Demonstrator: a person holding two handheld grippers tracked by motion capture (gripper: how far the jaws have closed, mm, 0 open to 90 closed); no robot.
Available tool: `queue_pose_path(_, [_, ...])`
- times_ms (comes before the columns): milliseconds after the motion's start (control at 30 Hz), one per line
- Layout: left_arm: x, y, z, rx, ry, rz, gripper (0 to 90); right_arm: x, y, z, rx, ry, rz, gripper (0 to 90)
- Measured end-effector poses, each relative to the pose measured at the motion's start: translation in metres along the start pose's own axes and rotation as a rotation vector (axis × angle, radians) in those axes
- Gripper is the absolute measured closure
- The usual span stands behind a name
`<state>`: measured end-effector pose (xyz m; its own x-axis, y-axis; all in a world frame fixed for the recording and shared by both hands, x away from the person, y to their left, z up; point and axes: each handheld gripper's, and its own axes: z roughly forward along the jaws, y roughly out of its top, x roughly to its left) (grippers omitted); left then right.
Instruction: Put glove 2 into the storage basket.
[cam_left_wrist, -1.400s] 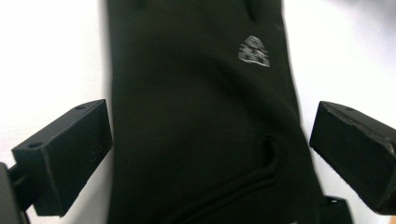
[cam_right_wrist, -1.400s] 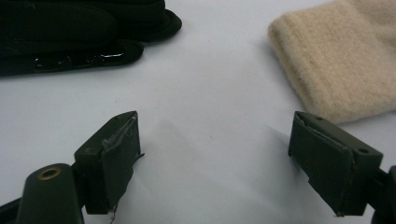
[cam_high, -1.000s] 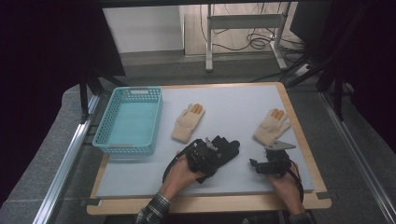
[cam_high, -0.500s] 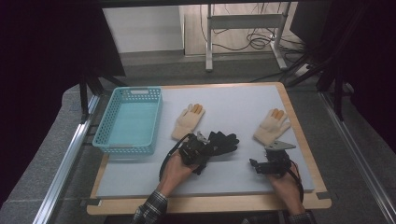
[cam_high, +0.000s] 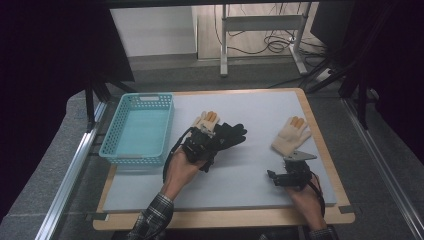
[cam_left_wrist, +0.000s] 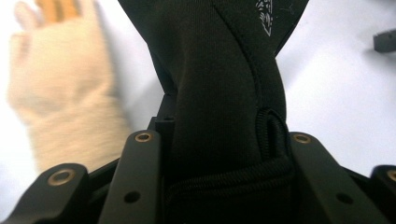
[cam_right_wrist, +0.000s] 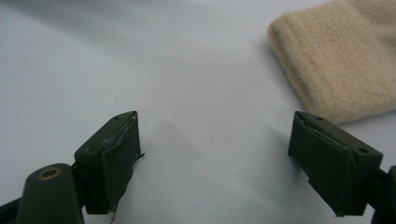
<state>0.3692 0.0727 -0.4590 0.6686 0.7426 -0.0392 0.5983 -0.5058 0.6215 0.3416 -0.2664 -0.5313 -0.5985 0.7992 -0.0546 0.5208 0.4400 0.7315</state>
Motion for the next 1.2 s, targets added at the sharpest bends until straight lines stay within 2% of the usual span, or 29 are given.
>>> queue_pose_path(133, [0.014, 0.005, -0.015, -0.008, 0.048, -0.021, 63.1, 0.000, 0.000, 0.000, 0.000, 0.000, 0.000, 16.5])
queue_pose_path(167, [0.014, 0.005, -0.015, -0.008, 0.048, -0.021, 63.1, 0.000, 0.000, 0.000, 0.000, 0.000, 0.000, 16.5])
queue_pose_path(200, [0.021, 0.006, -0.022, -0.012, 0.065, -0.036, 63.0, 0.000, 0.000, 0.000, 0.000, 0.000, -0.001, 16.5])
queue_pose_path(233, [0.021, 0.006, -0.022, -0.012, 0.065, -0.036, 63.0, 0.000, 0.000, 0.000, 0.000, 0.000, -0.001, 16.5])
queue_pose_path(267, [0.029, 0.007, -0.028, -0.010, 0.079, -0.047, 63.0, 0.000, 0.000, 0.000, 0.000, 0.000, -0.001, 16.5])
queue_pose_path(300, [0.029, 0.007, -0.028, -0.010, 0.079, -0.047, 63.0, 0.000, 0.000, 0.000, 0.000, 0.000, -0.001, 16.5])
queue_pose_path(333, [0.037, 0.007, -0.034, -0.016, 0.093, -0.068, 63.0, 0.000, 0.000, 0.000, 0.000, 0.000, 0.000, 16.5])
queue_pose_path(367, [0.037, 0.007, -0.034, -0.016, 0.093, -0.068, 63.0, 0.000, 0.000, 0.000, 0.000, 0.000, -0.001, 16.5])
queue_pose_path(400, [0.046, 0.006, -0.041, -0.023, 0.106, -0.089, 63.0, 0.000, 0.000, 0.000, 0.000, 0.000, -0.001, 16.5])
queue_pose_path(433, [0.046, 0.006, -0.041, -0.023, 0.106, -0.089, 62.9, 0.000, 0.000, 0.000, 0.000, 0.000, -0.001, 16.5])
queue_pose_path(467, [0.056, 0.004, -0.048, -0.028, 0.123, -0.113, 62.9, 0.000, 0.000, 0.000, 0.000, 0.000, -0.001, 16.5])
queue_pose_path(533, [0.067, 0.001, -0.054, -0.029, 0.142, -0.135, 62.8, 0.000, 0.000, 0.000, 0.000, 0.000, -0.001, 16.5])
queue_pose_path(567, [0.067, 0.001, -0.054, -0.029, 0.142, -0.135, 62.7, 0.000, 0.000, 0.000, 0.000, 0.000, -0.001, 16.5])
queue_pose_path(600, [0.079, -0.002, -0.060, -0.034, 0.161, -0.168, 62.7, 0.000, 0.000, 0.000, -0.001, 0.000, -0.001, 16.5])
queue_pose_path(633, [0.079, -0.002, -0.060, -0.034, 0.161, -0.168, 62.6, 0.000, 0.000, 0.000, -0.001, 0.000, -0.001, 16.5])
queue_pose_path(667, [0.091, -0.007, -0.066, -0.036, 0.177, -0.200, 62.5, 0.000, 0.000, 0.000, -0.001, 0.000, -0.001, 16.5])
queue_pose_path(700, [0.091, -0.007, -0.066, -0.036, 0.177, -0.200, 62.5, 0.000, 0.000, 0.000, -0.001, 0.000, 0.000, 16.5])
queue_pose_path(733, [0.103, -0.011, -0.072, -0.035, 0.209, -0.233, 62.4, 0.000, 0.000, 0.000, -0.001, 0.000, -0.001, 16.5])
queue_pose_path(767, [0.103, -0.011, -0.072, -0.035, 0.209, -0.233, 62.4, 0.000, 0.000, 0.000, -0.001, 0.000, -0.001, 16.5])
queue_pose_path(800, [0.115, -0.016, -0.079, -0.035, 0.239, -0.260, 62.4, 0.000, 0.000, 0.000, -0.001, 0.000, 0.000, 16.5])
queue_pose_path(833, [0.115, -0.016, -0.079, -0.035, 0.239, -0.260, 62.3, 0.000, 0.000, 0.000, -0.001, 0.000, 0.000, 16.5])
queue_pose_path(900, [0.126, -0.021, -0.084, -0.033, 0.261, -0.293, 62.2, 0.000, 0.000, 0.000, -0.001, 0.000, 0.000, 16.5])
queue_pose_path(933, [0.137, -0.026, -0.089, -0.024, 0.286, -0.318, 61.9, 0.000, 0.000, 0.000, -0.001, 0.000, 0.000, 16.5])
queue_pose_path(967, [0.137, -0.026, -0.089, -0.024, 0.286, -0.318, 61.8, 0.000, 0.000, 0.000, -0.001, 0.000, 0.000, 16.5])
queue_pose_path(1000, [0.147, -0.032, -0.093, -0.014, 0.311, -0.340, 61.7, 0.000, 0.000, 0.000, -0.001, 0.000, 0.000, 16.5])
queue_pose_path(1067, [0.157, -0.038, -0.095, 0.000, 0.330, -0.368, 61.5, 0.000, 0.000, 0.000, -0.001, 0.001, 0.000, 16.5])
queue_pose_path(1100, [0.157, -0.038, -0.095, 0.000, 0.330, -0.368, 61.4, 0.000, 0.000, 0.000, -0.001, 0.001, 0.000, 16.5])
queue_pose_path(1167, [0.167, -0.044, -0.096, 0.009, 0.348, -0.403, 61.3, 0.000, 0.000, 0.000, -0.001, 0.001, 0.000, 16.5])
queue_pose_path(1200, [0.176, -0.050, -0.095, 0.027, 0.367, -0.424, 61.2, 0.000, 0.000, 0.000, -0.001, 0.000, 0.000, 16.5])
